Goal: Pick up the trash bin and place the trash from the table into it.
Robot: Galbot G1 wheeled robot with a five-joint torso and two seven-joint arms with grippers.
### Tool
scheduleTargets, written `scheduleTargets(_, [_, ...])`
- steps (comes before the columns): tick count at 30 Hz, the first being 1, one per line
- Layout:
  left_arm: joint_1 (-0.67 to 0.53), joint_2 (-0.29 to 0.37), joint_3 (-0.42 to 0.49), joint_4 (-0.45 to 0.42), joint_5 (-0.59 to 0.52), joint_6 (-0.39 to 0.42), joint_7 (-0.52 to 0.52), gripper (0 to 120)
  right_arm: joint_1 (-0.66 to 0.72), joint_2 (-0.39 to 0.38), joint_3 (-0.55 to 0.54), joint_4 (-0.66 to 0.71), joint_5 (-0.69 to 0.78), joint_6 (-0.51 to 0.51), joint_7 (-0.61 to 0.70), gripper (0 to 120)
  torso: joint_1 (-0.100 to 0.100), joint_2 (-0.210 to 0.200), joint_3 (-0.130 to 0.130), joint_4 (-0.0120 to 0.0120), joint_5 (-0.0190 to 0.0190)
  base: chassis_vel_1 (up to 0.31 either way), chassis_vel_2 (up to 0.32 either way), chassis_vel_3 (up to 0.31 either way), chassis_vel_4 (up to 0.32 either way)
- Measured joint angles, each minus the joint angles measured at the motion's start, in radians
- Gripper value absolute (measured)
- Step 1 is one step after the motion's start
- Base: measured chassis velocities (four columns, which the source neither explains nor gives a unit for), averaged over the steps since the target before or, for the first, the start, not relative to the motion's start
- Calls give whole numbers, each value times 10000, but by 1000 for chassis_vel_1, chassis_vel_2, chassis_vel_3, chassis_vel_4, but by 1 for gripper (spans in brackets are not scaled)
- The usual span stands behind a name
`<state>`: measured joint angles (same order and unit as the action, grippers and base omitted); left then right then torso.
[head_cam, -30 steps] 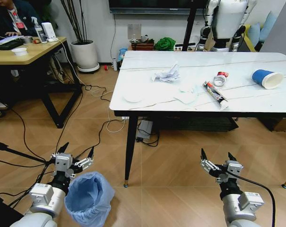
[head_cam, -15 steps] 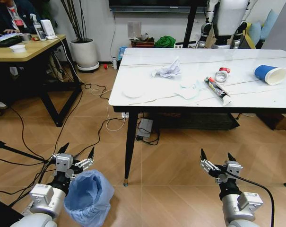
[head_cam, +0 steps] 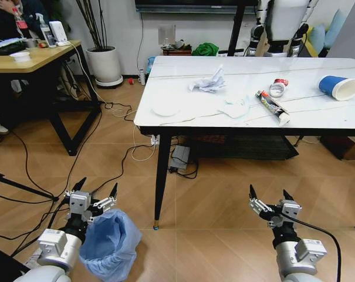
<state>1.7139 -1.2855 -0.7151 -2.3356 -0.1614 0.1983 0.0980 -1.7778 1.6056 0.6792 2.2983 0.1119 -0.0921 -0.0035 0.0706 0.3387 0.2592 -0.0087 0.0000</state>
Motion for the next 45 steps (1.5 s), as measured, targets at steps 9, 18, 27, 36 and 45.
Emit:
scheduleTargets(9, [51, -1, -90, -39, 6, -17, 4, 100, 47, 18, -12, 15, -19, 42, -9, 100, -109, -348, -238, 0, 0, 0, 0, 0, 0])
scheduleTargets(18, [76, 11, -107, -49, 10, -22, 4, 100, 81, 23, -19, 0, -18, 58, -9, 100, -221, -689, -469, 0, 0, 0, 0, 0, 0])
scheduleTargets(27, [110, -2, -124, -47, 45, -23, 4, 100, 96, 26, -29, -2, -13, 67, -12, 100, -336, -1069, -733, 0, 0, 0, 0, 0, 0])
scheduleTargets(36, [130, 66, -119, 5, 50, -23, 4, 100, 93, 26, -33, -13, -9, 101, -14, 100, -447, -1420, -972, 0, -1, 0, 0, 0, 0])
scheduleTargets(45, [137, 63, -166, 31, 50, -18, -24, 100, 99, 26, -43, -38, -7, 104, -14, 100, -509, -1718, -1207, 0, -1, 0, 0, 0, 0])
